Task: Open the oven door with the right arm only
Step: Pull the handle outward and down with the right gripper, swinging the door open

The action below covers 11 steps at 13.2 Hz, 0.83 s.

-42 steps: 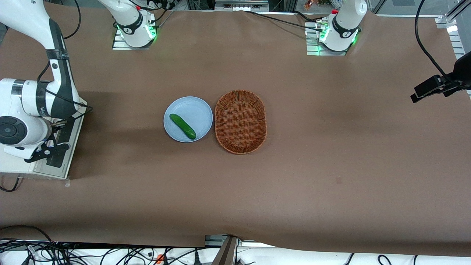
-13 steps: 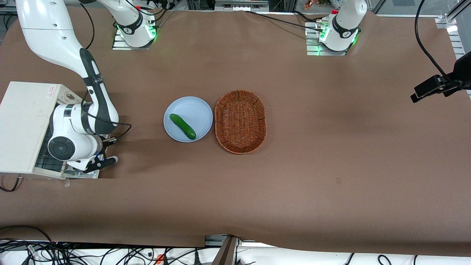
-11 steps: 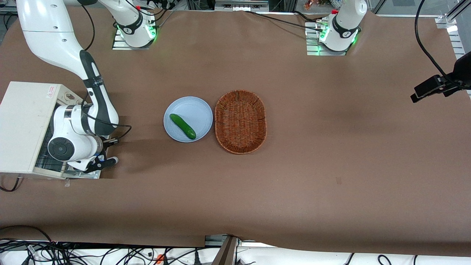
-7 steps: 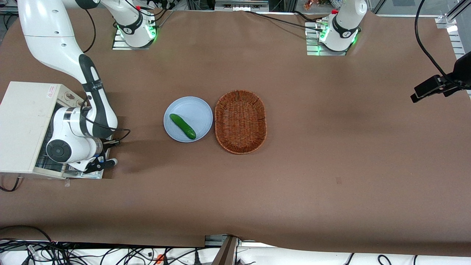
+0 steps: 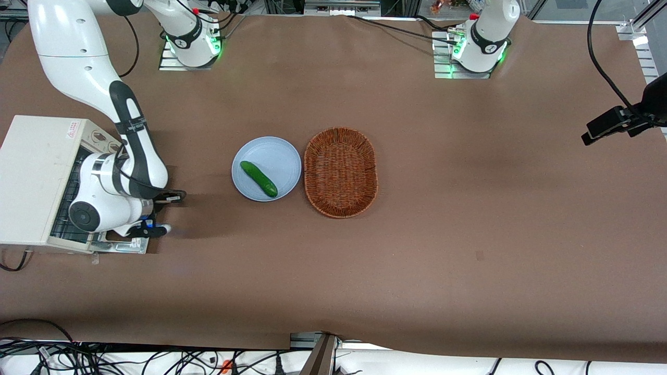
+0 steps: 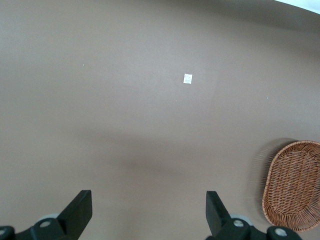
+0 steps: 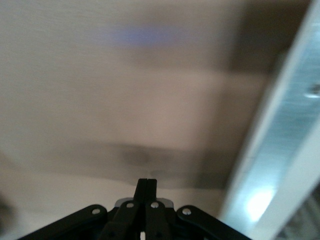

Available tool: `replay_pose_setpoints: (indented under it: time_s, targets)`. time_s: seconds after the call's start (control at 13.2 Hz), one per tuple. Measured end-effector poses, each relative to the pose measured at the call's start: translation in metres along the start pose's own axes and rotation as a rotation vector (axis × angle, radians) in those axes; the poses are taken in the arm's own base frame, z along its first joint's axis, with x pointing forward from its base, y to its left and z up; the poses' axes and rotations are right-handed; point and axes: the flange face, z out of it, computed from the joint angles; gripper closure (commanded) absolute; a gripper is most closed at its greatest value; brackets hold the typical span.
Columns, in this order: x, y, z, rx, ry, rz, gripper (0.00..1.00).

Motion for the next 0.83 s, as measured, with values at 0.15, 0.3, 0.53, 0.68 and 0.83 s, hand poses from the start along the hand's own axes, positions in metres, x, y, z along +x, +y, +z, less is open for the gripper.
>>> replay_pose_setpoints:
  time_s: [0.15,0.3,0.53,0.68,0.83]
  targets:
    - [0.002,-0.021,-0.007,0.008,0.006,0.006,0.95]
    - [0.004,-0.030,-0.028,0.011,0.017,-0.002,0.65]
    - [-0.003,-0.035,-0.081,0.004,0.066,-0.017,0.25]
    - [-0.015,-0.032,-0.119,-0.009,0.109,-0.018,0.00]
    - [-0.032,-0.021,-0.152,-0.015,0.130,-0.003,0.00]
